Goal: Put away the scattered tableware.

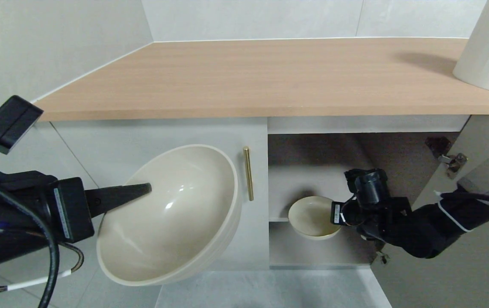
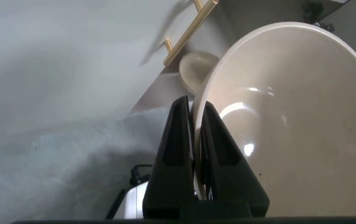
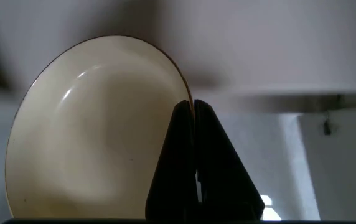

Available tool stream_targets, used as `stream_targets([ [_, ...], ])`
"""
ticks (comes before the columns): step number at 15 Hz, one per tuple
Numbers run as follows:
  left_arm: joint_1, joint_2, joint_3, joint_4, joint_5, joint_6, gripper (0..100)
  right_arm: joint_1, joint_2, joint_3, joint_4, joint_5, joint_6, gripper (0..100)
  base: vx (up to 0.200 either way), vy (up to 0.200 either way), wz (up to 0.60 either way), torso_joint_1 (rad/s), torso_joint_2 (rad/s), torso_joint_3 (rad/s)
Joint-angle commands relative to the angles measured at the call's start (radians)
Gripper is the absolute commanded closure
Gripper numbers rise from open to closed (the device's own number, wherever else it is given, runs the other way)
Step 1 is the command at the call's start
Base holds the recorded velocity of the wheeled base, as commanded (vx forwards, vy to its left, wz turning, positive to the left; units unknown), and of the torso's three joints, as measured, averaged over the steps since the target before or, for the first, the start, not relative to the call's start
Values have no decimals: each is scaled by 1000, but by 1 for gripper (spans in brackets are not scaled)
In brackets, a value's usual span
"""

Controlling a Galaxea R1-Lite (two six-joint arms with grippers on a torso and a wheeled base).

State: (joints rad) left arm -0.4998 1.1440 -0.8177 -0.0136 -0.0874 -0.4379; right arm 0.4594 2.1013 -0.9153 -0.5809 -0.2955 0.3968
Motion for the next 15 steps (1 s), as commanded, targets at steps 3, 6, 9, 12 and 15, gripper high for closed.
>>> stream_targets([
  [3, 0, 3, 2, 0, 0, -1, 100, -50, 175, -131, -33, -108, 43, 100, 0, 0, 0, 0, 0, 0],
  [6, 0, 2, 2, 0, 0, 1, 100, -71, 214, -181, -33, -157, 57, 100, 0, 0, 0, 0, 0, 0],
  [9, 0, 2, 5, 0, 0, 1, 100, -94, 246, -217, -82, -208, 59, 100, 0, 0, 0, 0, 0, 0],
  [12, 0, 2, 5, 0, 0, 1, 100, -107, 260, -237, -105, -215, 56, 100, 0, 0, 0, 0, 0, 0],
  [15, 0, 3, 6, 0, -2, 1, 100, -111, 258, -254, -105, -217, 56, 100, 0, 0, 0, 0, 0, 0],
])
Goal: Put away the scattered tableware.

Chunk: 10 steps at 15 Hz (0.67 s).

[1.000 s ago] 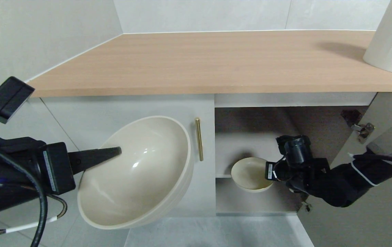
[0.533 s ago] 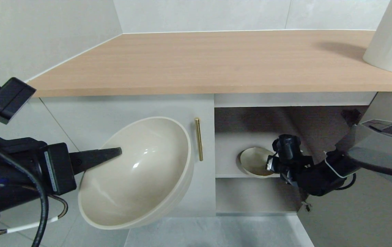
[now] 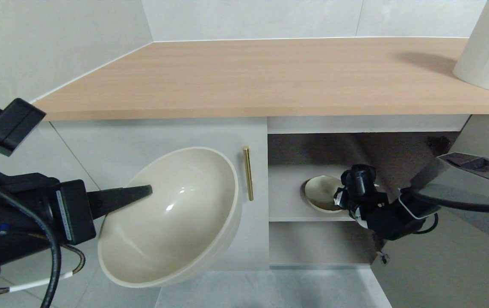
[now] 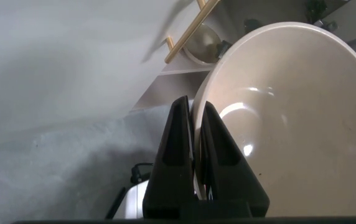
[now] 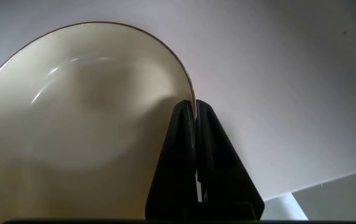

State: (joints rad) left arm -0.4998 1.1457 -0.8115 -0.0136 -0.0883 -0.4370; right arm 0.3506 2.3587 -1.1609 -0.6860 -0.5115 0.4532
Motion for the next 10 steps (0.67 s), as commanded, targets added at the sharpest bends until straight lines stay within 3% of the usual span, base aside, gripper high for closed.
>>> stream_targets([
  [1, 0, 3, 0, 0, 1, 0, 100, -9, 1, -11, 0, -2, -1, 100, 0, 0, 0, 0, 0, 0],
  [9, 0, 8, 0, 0, 1, 0, 100, -9, 14, -33, 5, -7, -2, 100, 0, 0, 0, 0, 0, 0],
  [10, 0, 8, 0, 0, 1, 0, 100, -9, 14, -33, 5, -7, -2, 0, 0, 0, 0, 0, 0, 0],
])
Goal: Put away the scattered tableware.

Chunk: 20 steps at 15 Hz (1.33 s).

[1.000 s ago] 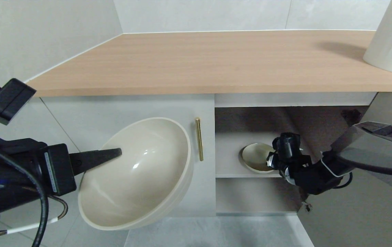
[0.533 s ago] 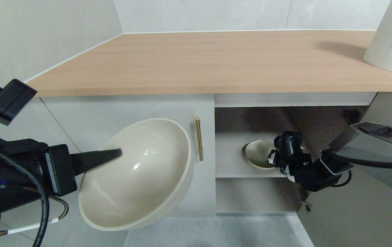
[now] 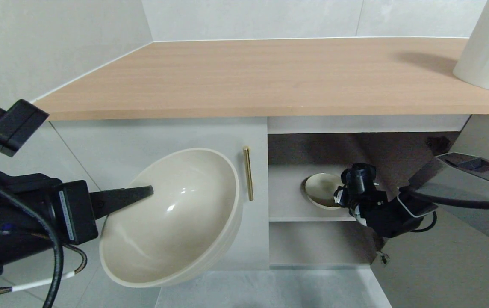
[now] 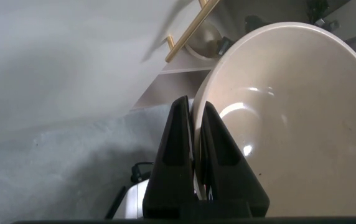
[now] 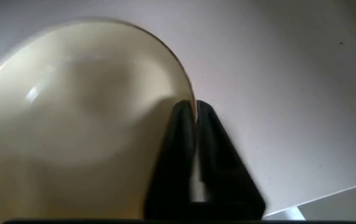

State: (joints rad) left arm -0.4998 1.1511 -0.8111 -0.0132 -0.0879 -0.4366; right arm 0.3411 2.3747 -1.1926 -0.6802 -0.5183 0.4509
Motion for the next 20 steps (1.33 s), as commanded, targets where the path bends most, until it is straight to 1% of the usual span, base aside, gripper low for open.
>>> stream_targets([
  [1, 0, 2, 0, -1, 0, -1, 100, 1, -2, 1, -4, 0, 0, 0, 0, 0, 0, 0, 0, 0],
  [5, 0, 15, 1, -1, 0, -1, 100, 4, -83, 36, -5, -2, 0, 0, 0, 0, 0, 0, 0, 0],
  [7, 0, 41, 7, -1, 0, 36, 100, 41, -253, 151, 8, 37, -8, 0, 0, 0, 0, 0, 0, 0],
  [8, -6, 59, 15, -1, 0, 70, 100, 67, -350, 208, 28, 86, -24, 0, 0, 0, 0, 0, 0, 0],
  [9, -19, 70, 15, -1, 0, 88, 100, 84, -407, 237, 48, 116, -34, 0, 0, 0, 0, 0, 0, 0],
  [10, -54, 101, 21, -1, 4, 121, 100, 136, -560, 298, 143, 210, -43, 0, 0, 0, 0, 0, 0, 0],
  [11, -79, 124, 23, -1, 7, 145, 100, 170, -649, 309, 240, 248, -57, 0, 0, 0, 0, 0, 0, 0],
  [13, -89, 177, 39, -5, 10, 196, 100, 239, -805, 300, 455, 274, -89, 0, 0, 0, 0, 0, 0, 0],
  [14, -91, 200, 44, -5, 11, 214, 100, 280, -865, 295, 542, 296, -90, 0, 0, 0, 0, 0, 0, 0],
  [15, -98, 217, 43, -10, 11, 219, 100, 314, -913, 275, 613, 323, -90, 0, 0, 0, 0, 0, 0, 0],
  [16, -109, 225, 43, -16, 11, 217, 100, 332, -933, 271, 643, 337, -90, 0, 0, 0, 0, 0, 0, 0],
  [17, -143, 246, 47, -36, 13, 216, 100, 374, -979, 268, 688, 351, -89, 0, 0, 0, 0, 0, 0, 0],
  [19, -166, 282, 56, -48, 28, 216, 100, 411, -1008, 271, 691, 356, -89, 0, 0, 0, 0, 0, 0, 0],
  [20, -180, 302, 67, -70, 39, 216, 100, 432, -1005, 272, 692, 359, -87, 0, 0, 0, 0, 0, 0, 0],
])
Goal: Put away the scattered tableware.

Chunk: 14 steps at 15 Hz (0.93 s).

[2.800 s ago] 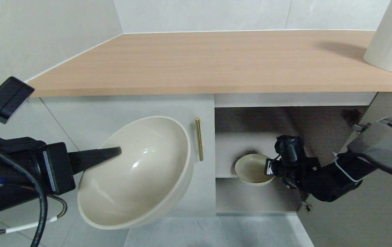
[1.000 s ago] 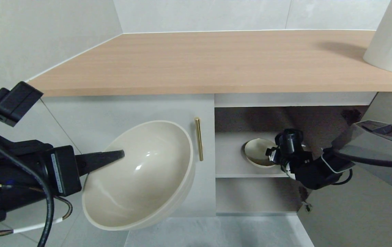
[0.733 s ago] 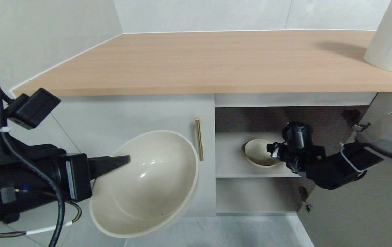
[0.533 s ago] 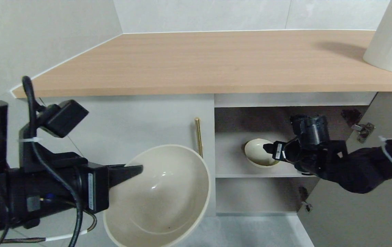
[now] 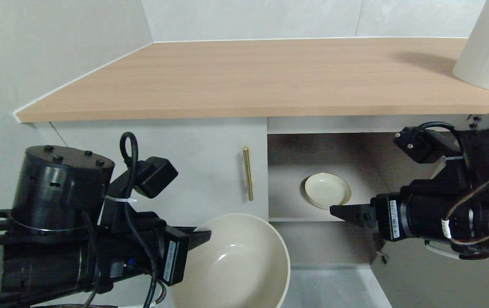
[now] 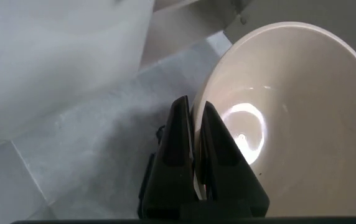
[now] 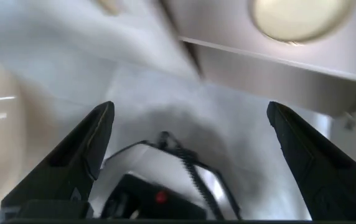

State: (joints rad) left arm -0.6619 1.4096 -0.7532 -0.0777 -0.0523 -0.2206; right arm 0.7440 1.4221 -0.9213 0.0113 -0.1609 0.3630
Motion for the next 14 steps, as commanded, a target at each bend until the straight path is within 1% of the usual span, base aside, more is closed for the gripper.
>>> stream_targets([
  [1, -39, 68, 28, -36, 20, 3, 100, 54, -42, 5, 1, 12, 7, 0, 0, 0, 0, 0, 0, 0],
  [2, -64, 100, 38, -73, 43, 3, 100, 64, -20, 7, 4, 17, 19, 0, 0, 0, 0, 0, 0, 0],
  [3, -76, 124, 38, -102, 69, 3, 100, 83, 1, 7, 16, 24, 30, 0, 0, 0, 0, 0, 0, 0],
  [5, -110, 164, 25, -163, 126, 6, 100, 97, 43, 5, 36, 29, 37, 0, 0, 0, 0, 0, 0, 0],
  [8, -114, 223, -6, -235, 223, 6, 100, 95, 47, 9, 36, 29, 39, 0, 0, 0, 0, 0, 0, 0],
  [9, -128, 246, -9, -269, 276, -2, 100, 97, 52, 13, 36, 27, 39, 0, 0, 0, 0, 0, 0, 0],
  [10, -150, 261, -8, -304, 332, -28, 100, 97, 69, 15, 36, 27, 39, 0, 0, 0, 0, 0, 0, 0],
  [11, -170, 266, -8, -330, 373, -57, 100, 97, 86, 22, 36, 23, 39, 0, 0, 0, 0, 0, 0, 0],
  [12, -186, 267, -11, -350, 404, -65, 100, 97, 101, 25, 36, 21, 40, 0, 0, 0, 0, 0, 0, 0],
  [14, -223, 267, -11, -373, 444, -66, 100, 97, 129, 24, 30, 20, 48, 0, 0, 0, 0, 0, 0, 0],
])
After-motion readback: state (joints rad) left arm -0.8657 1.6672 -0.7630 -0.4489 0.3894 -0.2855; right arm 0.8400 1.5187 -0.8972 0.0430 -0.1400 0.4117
